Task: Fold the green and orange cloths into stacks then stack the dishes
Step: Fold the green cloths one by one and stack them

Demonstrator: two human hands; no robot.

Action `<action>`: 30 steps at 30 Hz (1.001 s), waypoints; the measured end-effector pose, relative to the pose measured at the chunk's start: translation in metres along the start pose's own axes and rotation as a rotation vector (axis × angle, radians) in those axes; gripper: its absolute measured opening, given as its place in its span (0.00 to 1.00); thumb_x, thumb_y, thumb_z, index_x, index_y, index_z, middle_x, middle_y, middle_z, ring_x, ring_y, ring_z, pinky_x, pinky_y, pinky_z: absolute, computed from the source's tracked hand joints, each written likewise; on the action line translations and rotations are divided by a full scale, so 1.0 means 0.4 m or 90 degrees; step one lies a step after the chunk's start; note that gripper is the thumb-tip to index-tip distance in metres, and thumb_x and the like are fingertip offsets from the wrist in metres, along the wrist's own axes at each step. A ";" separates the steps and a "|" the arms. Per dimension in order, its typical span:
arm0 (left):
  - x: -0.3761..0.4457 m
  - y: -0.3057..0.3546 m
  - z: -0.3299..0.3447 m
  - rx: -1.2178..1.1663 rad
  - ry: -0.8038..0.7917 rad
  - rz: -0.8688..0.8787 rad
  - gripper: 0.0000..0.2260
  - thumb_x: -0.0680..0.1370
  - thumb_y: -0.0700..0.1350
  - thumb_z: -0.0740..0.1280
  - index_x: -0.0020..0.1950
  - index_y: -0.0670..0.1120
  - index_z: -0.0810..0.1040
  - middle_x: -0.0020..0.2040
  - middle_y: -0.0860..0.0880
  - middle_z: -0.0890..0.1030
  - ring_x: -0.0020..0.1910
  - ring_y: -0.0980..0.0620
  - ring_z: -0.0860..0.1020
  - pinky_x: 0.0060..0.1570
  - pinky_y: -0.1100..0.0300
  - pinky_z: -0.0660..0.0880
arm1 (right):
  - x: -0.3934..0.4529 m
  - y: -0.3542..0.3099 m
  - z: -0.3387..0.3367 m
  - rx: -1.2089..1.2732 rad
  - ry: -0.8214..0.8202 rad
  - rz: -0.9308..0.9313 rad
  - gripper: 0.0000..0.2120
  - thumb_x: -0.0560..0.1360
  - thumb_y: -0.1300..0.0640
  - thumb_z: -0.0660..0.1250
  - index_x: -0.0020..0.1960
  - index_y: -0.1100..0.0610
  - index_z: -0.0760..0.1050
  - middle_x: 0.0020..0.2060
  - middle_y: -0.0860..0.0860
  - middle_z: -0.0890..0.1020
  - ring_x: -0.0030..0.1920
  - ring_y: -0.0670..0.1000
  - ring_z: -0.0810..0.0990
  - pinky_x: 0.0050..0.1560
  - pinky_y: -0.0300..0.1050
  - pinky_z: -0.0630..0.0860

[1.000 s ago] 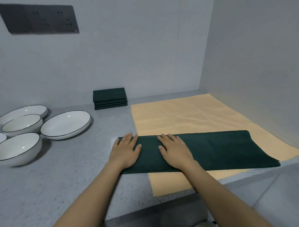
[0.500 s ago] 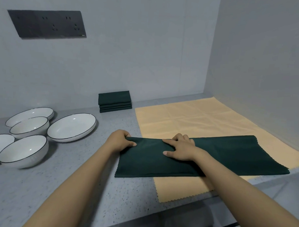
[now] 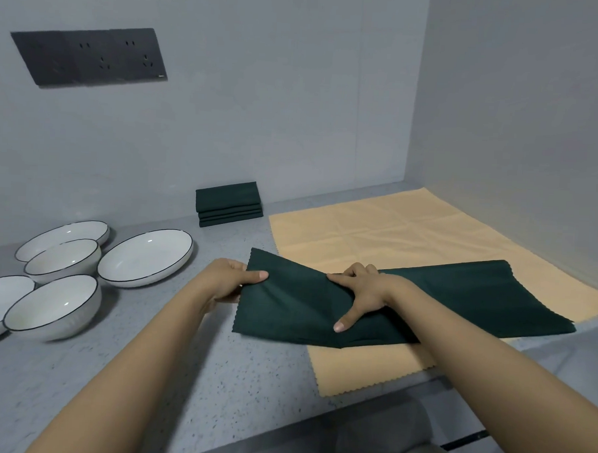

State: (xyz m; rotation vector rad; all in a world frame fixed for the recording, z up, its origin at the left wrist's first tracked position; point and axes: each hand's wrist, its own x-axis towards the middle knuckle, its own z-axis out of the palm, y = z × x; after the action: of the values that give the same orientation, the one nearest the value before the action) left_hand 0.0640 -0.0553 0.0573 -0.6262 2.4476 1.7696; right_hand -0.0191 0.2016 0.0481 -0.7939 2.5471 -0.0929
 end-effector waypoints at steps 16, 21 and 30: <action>-0.071 0.159 0.175 -0.300 -0.062 0.035 0.09 0.75 0.44 0.70 0.45 0.38 0.79 0.35 0.45 0.84 0.32 0.52 0.82 0.34 0.63 0.80 | -0.083 0.049 0.083 0.358 0.190 -0.121 0.45 0.66 0.42 0.74 0.76 0.46 0.54 0.75 0.44 0.54 0.75 0.46 0.48 0.74 0.46 0.52; -0.055 0.205 0.284 -0.242 -0.062 0.055 0.18 0.69 0.52 0.75 0.49 0.41 0.79 0.43 0.45 0.81 0.39 0.49 0.77 0.35 0.62 0.74 | -0.148 0.121 0.101 0.637 0.483 -0.048 0.12 0.75 0.57 0.68 0.59 0.52 0.77 0.42 0.46 0.79 0.40 0.43 0.75 0.45 0.32 0.69; -0.048 0.194 0.504 -0.143 -0.089 0.043 0.09 0.72 0.46 0.74 0.42 0.42 0.78 0.29 0.47 0.80 0.23 0.57 0.76 0.22 0.68 0.71 | -0.230 0.220 0.162 0.702 0.573 0.037 0.08 0.80 0.55 0.59 0.53 0.52 0.77 0.34 0.51 0.83 0.25 0.46 0.75 0.32 0.32 0.71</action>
State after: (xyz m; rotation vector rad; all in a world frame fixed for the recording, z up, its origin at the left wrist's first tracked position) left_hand 0.0161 0.1562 0.0637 -0.4216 2.2240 2.0570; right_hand 0.0309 0.3301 0.0110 -0.2009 2.5779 -1.9855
